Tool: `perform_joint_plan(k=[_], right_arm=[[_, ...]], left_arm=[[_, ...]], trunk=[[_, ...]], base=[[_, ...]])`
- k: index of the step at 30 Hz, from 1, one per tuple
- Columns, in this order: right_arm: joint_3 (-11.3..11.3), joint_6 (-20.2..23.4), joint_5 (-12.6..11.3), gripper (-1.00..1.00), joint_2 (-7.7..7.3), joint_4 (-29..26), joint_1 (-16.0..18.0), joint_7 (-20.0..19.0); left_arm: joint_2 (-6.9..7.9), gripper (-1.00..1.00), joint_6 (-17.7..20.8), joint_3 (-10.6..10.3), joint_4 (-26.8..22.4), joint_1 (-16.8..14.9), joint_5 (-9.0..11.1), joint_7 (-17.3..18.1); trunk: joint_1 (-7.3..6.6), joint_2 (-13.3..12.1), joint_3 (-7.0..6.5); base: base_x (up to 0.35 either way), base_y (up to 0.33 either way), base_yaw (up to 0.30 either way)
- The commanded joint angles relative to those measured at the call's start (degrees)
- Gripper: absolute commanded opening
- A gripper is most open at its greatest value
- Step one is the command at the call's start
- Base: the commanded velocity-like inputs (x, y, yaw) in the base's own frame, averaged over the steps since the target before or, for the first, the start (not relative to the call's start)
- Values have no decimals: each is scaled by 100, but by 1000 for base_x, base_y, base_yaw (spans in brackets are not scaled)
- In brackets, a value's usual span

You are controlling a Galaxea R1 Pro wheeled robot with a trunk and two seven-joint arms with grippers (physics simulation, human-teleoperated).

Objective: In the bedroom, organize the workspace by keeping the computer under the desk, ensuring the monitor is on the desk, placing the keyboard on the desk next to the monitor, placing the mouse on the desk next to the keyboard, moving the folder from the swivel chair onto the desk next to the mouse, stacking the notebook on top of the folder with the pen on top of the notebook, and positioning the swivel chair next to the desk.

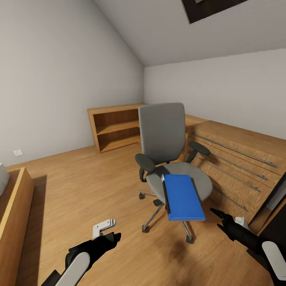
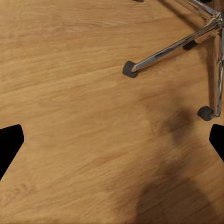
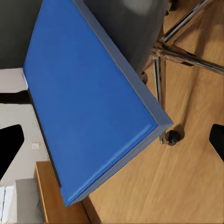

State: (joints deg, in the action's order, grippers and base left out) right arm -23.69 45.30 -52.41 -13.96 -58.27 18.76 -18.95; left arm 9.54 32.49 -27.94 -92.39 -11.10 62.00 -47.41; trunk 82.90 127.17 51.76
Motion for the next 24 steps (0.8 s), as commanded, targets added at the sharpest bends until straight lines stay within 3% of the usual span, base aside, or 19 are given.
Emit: perform_joint_plan(k=[1,7,13,19,24], right_arm=[[-13,32,19,100,-4,0,5,-81],[2,32,24,100,-38,0,5,-423],[13,32,35,100,-44,0,5,-494],[13,28,38,100,-44,0,5,-567],[9,23,42,100,-45,0,5,-594]], left_arm=[[4,100,3,-10,-7,-6,40,-49],[4,100,3,-52,-7,-6,40,-52],[11,100,-4,-275,-7,-6,33,-64],[12,100,-5,-354,-7,-6,32,-66],[13,100,-6,-367,-7,-6,31,-68]], trunk=[[-1,3,6],[-1,3,6],[-1,3,6],[-1,3,6],[109,203,95]], base=[[0,0,0],[0,0,0],[0,0,0],[0,0,0],[0,0,0]])
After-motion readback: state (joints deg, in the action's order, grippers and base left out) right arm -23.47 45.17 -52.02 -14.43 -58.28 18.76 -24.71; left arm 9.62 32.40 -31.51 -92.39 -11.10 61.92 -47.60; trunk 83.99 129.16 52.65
